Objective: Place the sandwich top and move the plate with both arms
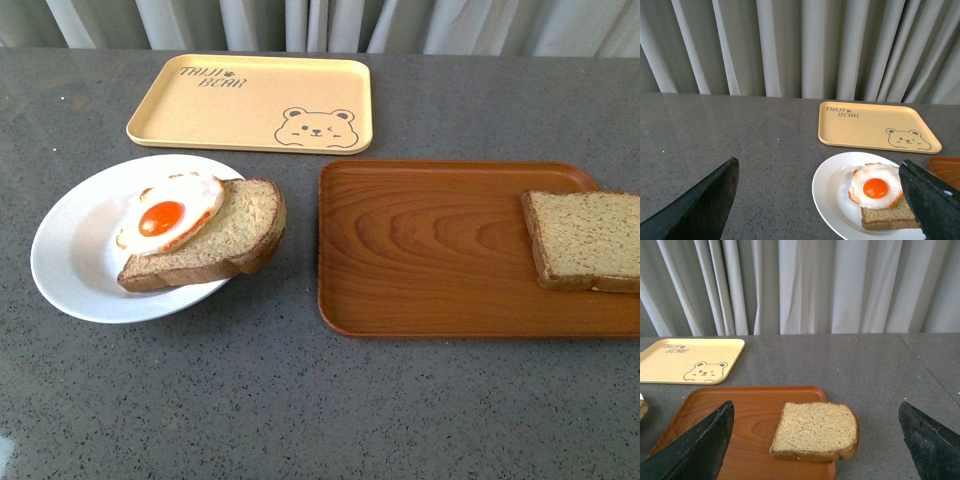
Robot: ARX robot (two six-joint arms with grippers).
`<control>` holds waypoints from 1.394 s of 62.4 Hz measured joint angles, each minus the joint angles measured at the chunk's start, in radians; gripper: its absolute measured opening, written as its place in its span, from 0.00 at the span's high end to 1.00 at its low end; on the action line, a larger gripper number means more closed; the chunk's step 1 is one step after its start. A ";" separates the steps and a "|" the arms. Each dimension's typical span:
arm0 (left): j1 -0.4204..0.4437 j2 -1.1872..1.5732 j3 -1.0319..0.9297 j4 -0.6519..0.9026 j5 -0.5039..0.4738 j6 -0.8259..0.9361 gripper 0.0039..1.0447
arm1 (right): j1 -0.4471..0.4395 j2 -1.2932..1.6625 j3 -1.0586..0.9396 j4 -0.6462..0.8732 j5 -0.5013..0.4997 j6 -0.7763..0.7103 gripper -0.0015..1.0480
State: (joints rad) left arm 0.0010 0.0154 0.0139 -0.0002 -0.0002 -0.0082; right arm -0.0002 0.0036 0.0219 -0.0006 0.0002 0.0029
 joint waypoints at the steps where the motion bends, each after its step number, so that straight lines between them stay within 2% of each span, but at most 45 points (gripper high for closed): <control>1: 0.000 0.000 0.000 0.000 0.000 0.000 0.08 | 0.000 0.000 0.000 0.000 0.000 0.000 0.09; 74: 0.000 0.000 0.000 0.000 0.000 0.000 0.08 | 0.000 0.002 0.002 -0.002 0.000 0.000 0.09; 77: 0.000 0.000 0.000 0.000 0.000 0.000 0.08 | -0.023 0.056 0.044 -0.117 -0.069 0.005 0.09; 80: 0.000 0.000 0.000 0.000 0.002 0.000 0.08 | -0.106 0.270 0.161 -0.348 -0.163 -0.010 0.09; 81: 0.000 0.000 0.000 0.000 0.002 0.000 0.08 | -0.131 0.332 0.183 -0.372 -0.177 -0.019 0.09; 84: 0.000 0.000 0.000 0.000 0.000 0.000 0.08 | -0.198 0.487 0.215 -0.331 -0.178 -0.049 0.09; 87: 0.000 0.000 0.000 0.000 0.000 0.000 0.08 | -0.248 0.623 0.237 -0.227 -0.180 -0.069 0.09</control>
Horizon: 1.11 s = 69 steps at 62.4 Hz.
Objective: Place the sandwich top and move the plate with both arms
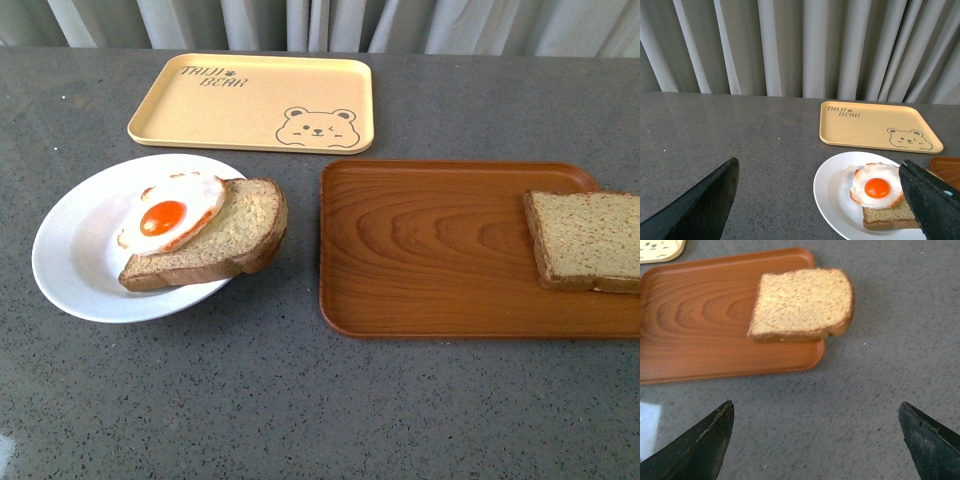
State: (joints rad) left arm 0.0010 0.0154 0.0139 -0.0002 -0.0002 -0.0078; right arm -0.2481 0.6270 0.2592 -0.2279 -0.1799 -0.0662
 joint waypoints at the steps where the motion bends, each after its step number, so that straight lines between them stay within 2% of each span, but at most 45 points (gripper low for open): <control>1: 0.000 0.000 0.000 0.000 0.000 0.000 0.08 | -0.010 0.044 0.008 0.037 0.000 -0.003 0.09; 11: 0.000 0.000 0.000 0.000 0.000 0.000 0.08 | -0.039 0.373 0.069 0.322 0.036 -0.013 0.09; 18: 0.000 0.000 0.000 0.000 0.000 0.000 0.08 | -0.050 0.584 0.138 0.441 0.043 0.000 0.09; 27: 0.000 0.000 0.000 0.000 0.000 0.000 0.08 | -0.072 0.776 0.229 0.491 0.035 0.039 0.09; 37: 0.000 0.000 0.000 0.000 0.000 0.000 0.08 | -0.094 0.966 0.333 0.509 -0.016 0.098 0.09; 69: 0.000 0.000 0.000 0.000 0.000 0.000 0.08 | -0.062 1.210 0.393 0.591 -0.106 0.289 0.09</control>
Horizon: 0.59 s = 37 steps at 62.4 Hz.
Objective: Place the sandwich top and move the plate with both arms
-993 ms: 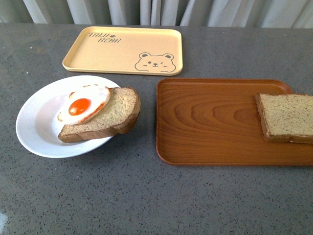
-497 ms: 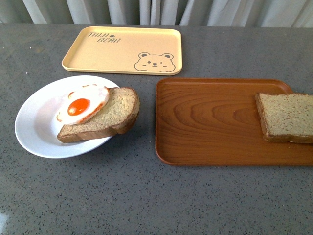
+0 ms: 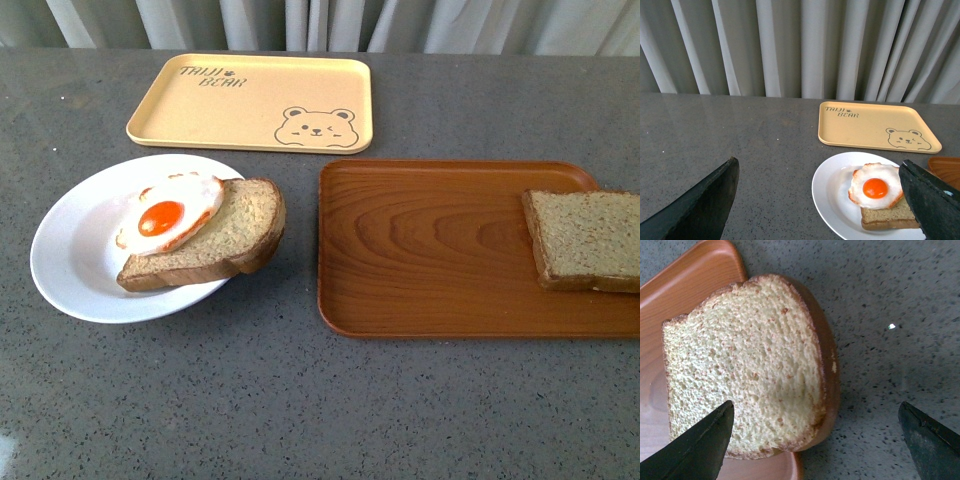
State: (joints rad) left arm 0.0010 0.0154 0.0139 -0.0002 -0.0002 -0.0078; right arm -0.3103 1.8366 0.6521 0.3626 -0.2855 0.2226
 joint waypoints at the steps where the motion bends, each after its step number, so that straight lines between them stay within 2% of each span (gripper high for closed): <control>1: 0.000 0.000 0.000 0.000 0.000 0.000 0.08 | 0.003 0.006 0.001 0.005 -0.001 0.004 0.09; 24: 0.000 0.000 0.000 0.000 0.000 0.000 0.08 | 0.043 0.050 0.027 0.030 0.005 0.058 0.09; 31: 0.000 0.000 0.000 0.000 0.000 0.000 0.08 | 0.043 0.050 0.027 0.031 0.011 0.066 0.22; 37: 0.000 0.000 0.000 0.000 0.000 0.000 0.08 | 0.043 0.050 0.027 0.033 0.011 0.070 0.39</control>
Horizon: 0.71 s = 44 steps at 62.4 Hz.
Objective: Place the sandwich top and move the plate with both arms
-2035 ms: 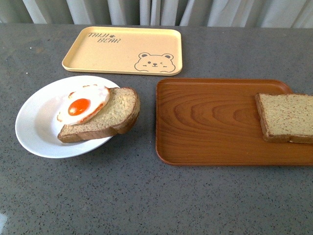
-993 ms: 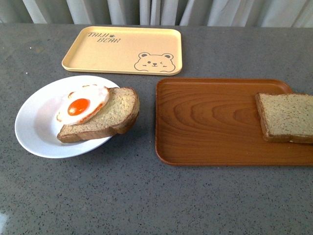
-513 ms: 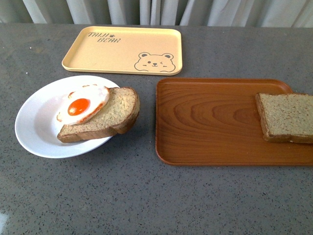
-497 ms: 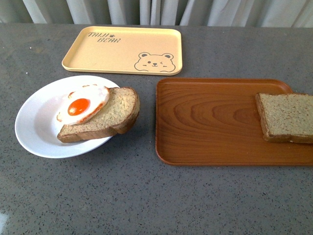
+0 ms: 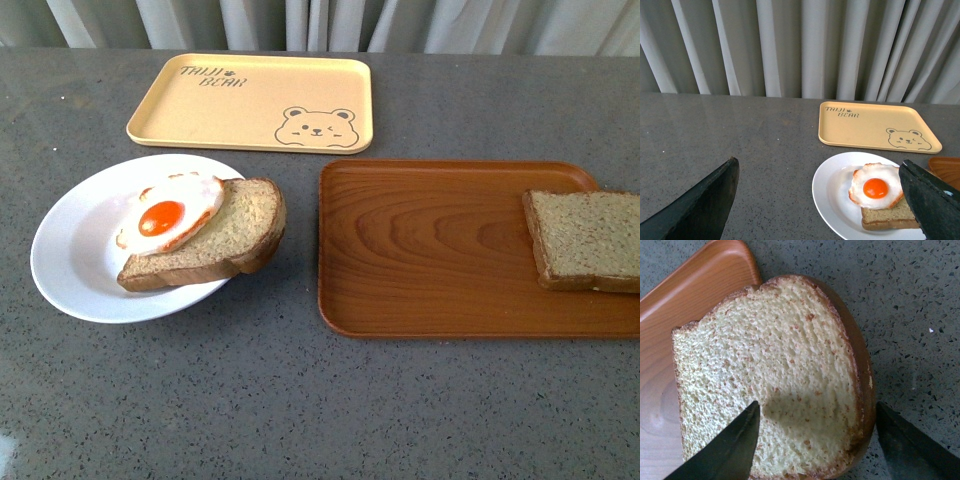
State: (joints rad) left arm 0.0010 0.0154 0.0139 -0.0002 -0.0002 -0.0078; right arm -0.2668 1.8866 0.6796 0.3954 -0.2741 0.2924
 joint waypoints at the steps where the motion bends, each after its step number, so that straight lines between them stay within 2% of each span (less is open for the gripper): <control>1: 0.000 0.000 0.000 0.000 0.000 0.000 0.08 | 0.000 0.000 0.000 0.000 0.000 0.000 0.41; 10: 0.000 0.000 0.000 0.000 0.000 0.000 0.08 | -0.004 -0.007 0.000 0.000 -0.008 0.004 0.65; 25: 0.000 0.000 0.000 0.000 0.000 0.000 0.08 | -0.013 -0.084 0.000 -0.016 -0.061 0.025 0.96; 37: 0.000 0.000 0.000 0.000 0.000 0.000 0.08 | -0.011 -0.194 0.000 -0.050 -0.105 0.062 0.97; 44: 0.000 0.000 0.000 0.000 0.000 0.000 0.08 | 0.021 -0.262 0.001 -0.057 -0.107 0.110 0.97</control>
State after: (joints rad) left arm 0.0010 0.0154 0.0139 -0.0002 -0.0002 -0.0078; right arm -0.2462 1.6245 0.6804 0.3382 -0.3813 0.4026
